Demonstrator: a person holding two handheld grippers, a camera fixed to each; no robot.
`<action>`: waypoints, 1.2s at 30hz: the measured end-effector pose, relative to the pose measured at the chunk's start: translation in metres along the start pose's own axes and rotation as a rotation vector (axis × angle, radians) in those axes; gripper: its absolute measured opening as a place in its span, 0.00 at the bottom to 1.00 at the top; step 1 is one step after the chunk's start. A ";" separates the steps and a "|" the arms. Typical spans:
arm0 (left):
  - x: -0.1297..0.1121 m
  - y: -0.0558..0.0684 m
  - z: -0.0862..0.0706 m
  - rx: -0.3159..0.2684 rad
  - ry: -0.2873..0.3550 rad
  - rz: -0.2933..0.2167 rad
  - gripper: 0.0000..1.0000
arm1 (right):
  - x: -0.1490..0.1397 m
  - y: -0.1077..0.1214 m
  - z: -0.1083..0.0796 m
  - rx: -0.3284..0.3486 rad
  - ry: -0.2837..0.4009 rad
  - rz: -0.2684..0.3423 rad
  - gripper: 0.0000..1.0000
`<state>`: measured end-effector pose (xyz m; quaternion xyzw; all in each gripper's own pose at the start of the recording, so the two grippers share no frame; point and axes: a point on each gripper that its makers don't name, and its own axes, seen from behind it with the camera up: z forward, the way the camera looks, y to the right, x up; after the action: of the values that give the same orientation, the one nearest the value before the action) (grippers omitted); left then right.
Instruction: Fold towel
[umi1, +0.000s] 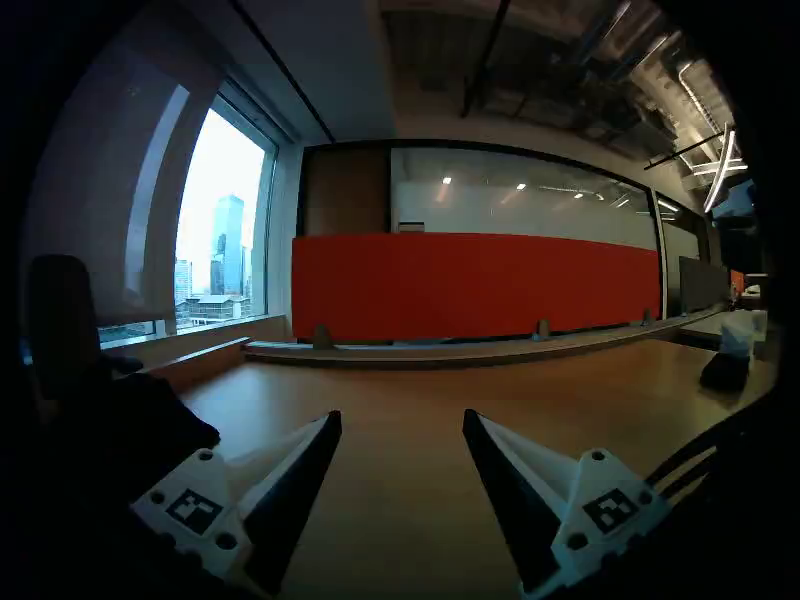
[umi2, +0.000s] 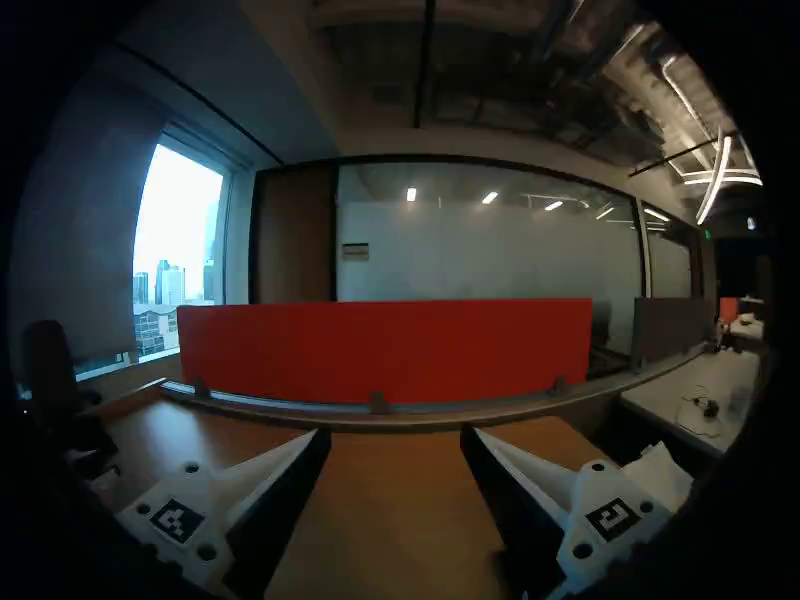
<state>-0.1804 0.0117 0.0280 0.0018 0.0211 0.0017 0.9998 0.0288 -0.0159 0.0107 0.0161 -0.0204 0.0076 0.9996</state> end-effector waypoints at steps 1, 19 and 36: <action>0.000 0.000 0.000 0.000 0.000 0.000 0.90 | -0.001 0.001 0.000 0.000 0.002 0.004 1.00; -0.003 0.000 0.000 0.001 0.001 0.000 0.90 | -0.046 0.024 0.006 -0.038 0.060 0.025 1.00; -0.003 0.000 0.000 0.001 0.001 0.000 0.90 | -0.122 0.021 0.013 -0.030 0.066 0.012 1.00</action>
<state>-0.1834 0.0119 0.0281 0.0021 0.0215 0.0015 0.9998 -0.0936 0.0034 0.0189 0.0008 0.0121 0.0138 0.9998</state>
